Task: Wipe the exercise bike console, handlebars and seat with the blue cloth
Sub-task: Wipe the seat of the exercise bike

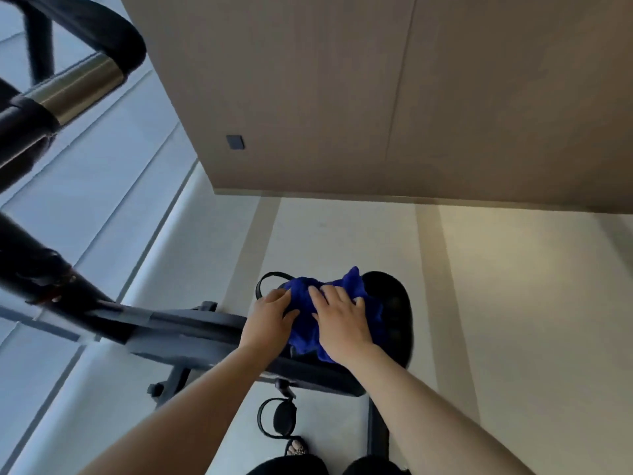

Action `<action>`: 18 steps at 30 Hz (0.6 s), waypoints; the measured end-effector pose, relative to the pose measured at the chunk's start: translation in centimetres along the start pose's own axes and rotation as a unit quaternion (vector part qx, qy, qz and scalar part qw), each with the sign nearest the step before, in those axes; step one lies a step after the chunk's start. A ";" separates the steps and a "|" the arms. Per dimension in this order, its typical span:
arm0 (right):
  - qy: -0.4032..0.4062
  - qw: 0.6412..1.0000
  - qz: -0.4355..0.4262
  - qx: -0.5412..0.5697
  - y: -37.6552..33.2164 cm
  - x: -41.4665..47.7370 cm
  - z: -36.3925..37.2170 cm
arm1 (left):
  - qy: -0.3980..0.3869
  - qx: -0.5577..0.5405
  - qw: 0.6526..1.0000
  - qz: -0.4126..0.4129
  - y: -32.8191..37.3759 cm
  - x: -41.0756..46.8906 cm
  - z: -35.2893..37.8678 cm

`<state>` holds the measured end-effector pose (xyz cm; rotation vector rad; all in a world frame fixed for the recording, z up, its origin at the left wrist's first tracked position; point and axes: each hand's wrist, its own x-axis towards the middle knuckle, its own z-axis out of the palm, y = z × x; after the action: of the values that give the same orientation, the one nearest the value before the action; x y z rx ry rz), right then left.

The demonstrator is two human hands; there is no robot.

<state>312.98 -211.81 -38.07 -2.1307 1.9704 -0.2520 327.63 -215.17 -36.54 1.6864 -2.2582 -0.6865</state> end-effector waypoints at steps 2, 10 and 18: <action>0.003 1.000 0.024 -0.011 0.2 -2.0 -0.2 | 0.004 0.021 0.999 0.025 0.9 -0.7 0.4; 0.042 0.984 0.165 -0.044 1.6 -10.3 -1.4 | -0.048 0.030 0.988 0.142 5.6 -3.9 3.7; 0.081 0.967 0.233 0.059 1.8 -14.8 0.8 | -0.058 0.098 0.973 0.200 6.7 -6.2 6.4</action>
<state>310.24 -197.12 -38.94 -1.5573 2.4081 -0.4533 321.02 -206.39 -38.14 1.2255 -2.7128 -0.4920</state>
